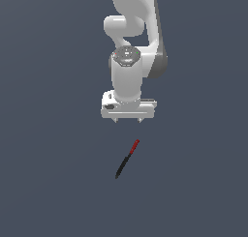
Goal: Pick up the object and move it to a goal position.
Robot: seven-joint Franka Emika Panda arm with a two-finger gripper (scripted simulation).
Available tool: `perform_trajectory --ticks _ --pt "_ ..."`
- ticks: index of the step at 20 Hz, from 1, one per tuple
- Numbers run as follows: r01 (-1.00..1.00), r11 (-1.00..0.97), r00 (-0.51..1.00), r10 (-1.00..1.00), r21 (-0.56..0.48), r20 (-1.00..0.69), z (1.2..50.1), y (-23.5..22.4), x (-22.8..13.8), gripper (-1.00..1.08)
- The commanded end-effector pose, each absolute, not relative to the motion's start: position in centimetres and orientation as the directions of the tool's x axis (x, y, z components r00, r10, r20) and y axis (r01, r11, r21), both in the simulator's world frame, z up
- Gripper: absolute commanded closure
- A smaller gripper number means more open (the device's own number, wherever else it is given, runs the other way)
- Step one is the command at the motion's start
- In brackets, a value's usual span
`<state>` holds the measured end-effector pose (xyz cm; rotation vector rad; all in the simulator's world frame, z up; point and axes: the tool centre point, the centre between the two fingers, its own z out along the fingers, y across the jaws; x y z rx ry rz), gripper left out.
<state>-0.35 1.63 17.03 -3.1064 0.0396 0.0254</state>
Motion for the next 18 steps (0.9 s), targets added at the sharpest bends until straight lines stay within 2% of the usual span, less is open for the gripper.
perform_trajectory --ticks 1,10,18 --pt "-0.026 -0.999 1.000 -0.025 -0.035 -0.017 17.0 1.6 -0.4 -0.92" --pt "-0.034 -0.998 0.999 -0.034 -0.054 -0.009 17.7 3.6 0.2 -0.92" --pt "-0.053 -0.997 0.999 -0.052 -0.053 -0.009 17.4 3.5 0.5 -0.92"
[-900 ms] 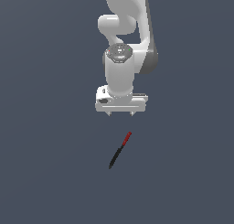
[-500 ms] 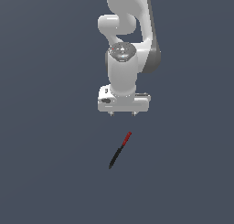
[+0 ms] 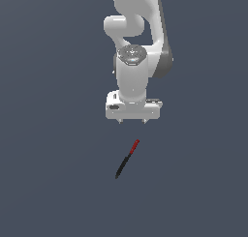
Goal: Pick up the object and move it to a goal position.
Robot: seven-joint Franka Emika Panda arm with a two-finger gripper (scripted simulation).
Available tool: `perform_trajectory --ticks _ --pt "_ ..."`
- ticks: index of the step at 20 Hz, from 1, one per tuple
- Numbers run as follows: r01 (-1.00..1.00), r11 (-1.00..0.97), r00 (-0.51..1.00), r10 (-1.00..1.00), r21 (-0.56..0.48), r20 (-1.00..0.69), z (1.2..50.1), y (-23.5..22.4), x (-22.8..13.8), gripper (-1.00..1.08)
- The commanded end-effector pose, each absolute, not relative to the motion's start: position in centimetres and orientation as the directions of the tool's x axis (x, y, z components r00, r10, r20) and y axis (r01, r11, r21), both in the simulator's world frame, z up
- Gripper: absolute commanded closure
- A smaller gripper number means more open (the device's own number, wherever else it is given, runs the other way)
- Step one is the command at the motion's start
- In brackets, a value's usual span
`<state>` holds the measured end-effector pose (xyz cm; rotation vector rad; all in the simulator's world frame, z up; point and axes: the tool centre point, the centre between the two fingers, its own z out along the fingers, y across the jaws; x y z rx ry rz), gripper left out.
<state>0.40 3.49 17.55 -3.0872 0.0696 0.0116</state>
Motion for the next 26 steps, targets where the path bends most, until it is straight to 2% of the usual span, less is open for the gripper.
perform_trajectory --ticks 1,9,19,26 --pt "-0.061 -0.997 0.998 -0.060 -0.053 -0.010 17.3 3.4 0.7 -0.92" --pt "-0.171 -0.984 0.985 -0.170 -0.045 -0.013 15.1 3.1 3.0 -0.92" --pt "-0.393 -0.919 0.920 -0.393 -0.020 -0.011 9.8 2.3 7.2 -0.92" --pt "-0.489 -0.872 0.872 -0.489 -0.006 -0.004 7.0 1.9 8.9 -0.92"
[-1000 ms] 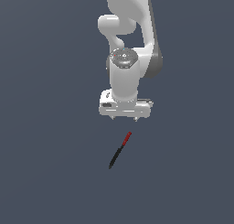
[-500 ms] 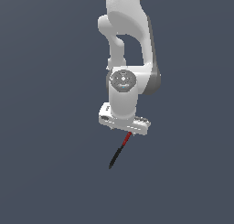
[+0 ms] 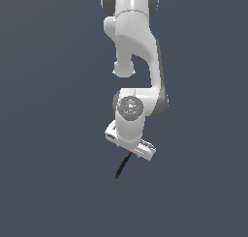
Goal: Pick up the object and move it to a goal position.
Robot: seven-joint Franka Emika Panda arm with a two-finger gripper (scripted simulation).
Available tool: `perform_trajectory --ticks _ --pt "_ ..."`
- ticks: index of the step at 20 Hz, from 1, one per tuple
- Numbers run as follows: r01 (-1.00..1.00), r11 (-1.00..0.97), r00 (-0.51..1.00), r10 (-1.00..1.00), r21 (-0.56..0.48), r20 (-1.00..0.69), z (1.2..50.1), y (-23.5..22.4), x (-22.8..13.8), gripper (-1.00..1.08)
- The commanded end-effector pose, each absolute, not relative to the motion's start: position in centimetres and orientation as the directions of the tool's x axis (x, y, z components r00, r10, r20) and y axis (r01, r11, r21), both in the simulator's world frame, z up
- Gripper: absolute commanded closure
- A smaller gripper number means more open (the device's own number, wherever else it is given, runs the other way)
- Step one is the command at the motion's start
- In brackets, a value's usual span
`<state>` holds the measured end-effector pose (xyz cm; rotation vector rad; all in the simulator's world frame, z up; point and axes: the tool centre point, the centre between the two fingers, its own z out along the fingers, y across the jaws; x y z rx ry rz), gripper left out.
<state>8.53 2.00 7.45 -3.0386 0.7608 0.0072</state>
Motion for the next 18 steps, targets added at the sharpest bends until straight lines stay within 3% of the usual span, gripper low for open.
perform_trajectory --ticks 1,18 --pt "-0.498 -0.867 0.867 -0.498 -0.004 -0.003 6.7 1.9 9.0 -0.92" --pt "-0.524 -0.851 0.851 -0.524 0.000 -0.001 2.8 1.8 9.3 -0.92"
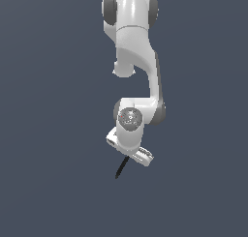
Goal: Pick up the object and move it to a goal position.
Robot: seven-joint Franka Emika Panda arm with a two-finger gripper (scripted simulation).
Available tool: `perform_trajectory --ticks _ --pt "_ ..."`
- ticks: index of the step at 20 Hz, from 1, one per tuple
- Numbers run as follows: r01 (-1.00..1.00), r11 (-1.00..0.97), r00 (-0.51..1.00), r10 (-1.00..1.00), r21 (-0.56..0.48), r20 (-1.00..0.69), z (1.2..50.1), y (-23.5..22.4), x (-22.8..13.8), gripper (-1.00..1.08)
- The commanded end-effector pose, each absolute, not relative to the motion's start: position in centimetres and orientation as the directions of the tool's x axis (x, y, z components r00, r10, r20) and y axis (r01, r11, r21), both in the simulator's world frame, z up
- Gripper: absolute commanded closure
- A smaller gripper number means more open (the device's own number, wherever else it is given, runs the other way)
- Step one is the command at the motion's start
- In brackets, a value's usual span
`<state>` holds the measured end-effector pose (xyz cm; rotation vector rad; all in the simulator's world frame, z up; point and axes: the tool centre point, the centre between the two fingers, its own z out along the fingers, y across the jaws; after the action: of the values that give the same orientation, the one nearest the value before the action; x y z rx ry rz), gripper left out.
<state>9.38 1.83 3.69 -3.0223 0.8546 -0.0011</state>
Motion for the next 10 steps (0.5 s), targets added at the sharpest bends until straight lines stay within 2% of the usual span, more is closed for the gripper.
perform_trajectory --ticks 1,9,10 --pt "-0.524 -0.851 0.851 -0.524 0.000 -0.001 2.2 1.8 9.3 -0.92" --pt "-0.526 -0.851 0.851 -0.526 0.000 0.000 0.8 1.8 9.4 -0.92" --pt "-0.526 -0.851 0.851 -0.526 0.000 0.000 0.8 1.8 9.4 1.08"
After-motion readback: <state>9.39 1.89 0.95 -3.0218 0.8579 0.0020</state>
